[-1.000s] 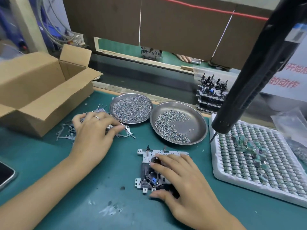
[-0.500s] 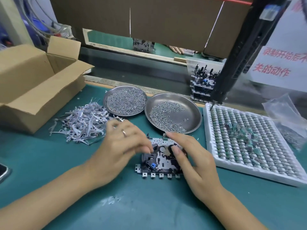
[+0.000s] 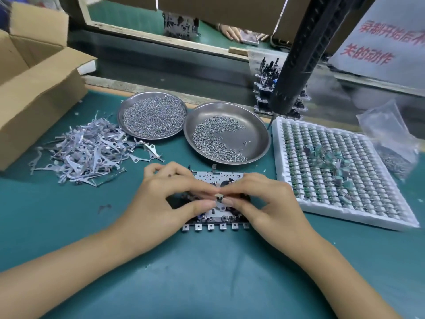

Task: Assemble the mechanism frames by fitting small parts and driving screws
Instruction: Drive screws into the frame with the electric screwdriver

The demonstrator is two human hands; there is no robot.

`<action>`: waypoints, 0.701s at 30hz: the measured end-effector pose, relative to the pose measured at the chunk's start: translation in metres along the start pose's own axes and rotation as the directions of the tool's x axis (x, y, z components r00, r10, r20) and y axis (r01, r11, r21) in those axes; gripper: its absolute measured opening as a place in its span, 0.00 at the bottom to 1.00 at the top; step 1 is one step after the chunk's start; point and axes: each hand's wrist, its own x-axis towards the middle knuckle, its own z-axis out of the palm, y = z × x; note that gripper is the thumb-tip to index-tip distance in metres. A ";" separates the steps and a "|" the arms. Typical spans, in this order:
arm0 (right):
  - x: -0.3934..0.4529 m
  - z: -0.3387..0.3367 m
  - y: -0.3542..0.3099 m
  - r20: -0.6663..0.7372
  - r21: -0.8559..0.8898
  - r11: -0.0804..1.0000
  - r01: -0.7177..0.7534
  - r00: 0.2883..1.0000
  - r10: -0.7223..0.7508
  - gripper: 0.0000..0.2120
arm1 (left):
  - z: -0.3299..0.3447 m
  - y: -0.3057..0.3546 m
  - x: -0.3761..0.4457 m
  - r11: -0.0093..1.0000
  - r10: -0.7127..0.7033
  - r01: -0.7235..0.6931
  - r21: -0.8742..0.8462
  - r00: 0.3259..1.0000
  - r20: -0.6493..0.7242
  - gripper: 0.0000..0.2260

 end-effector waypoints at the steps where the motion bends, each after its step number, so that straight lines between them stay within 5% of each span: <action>1: 0.000 -0.001 -0.001 0.007 -0.009 1.000 -0.003 1.000 0.003 0.08 | 0.001 0.000 -0.001 0.999 -0.034 0.034 -0.009 0.999 -0.002 0.07; 21: -0.005 -0.007 -0.011 0.066 0.024 0.995 -0.096 0.993 0.094 0.09 | 0.000 0.012 -0.006 0.989 -0.102 0.100 0.109 0.995 0.018 0.08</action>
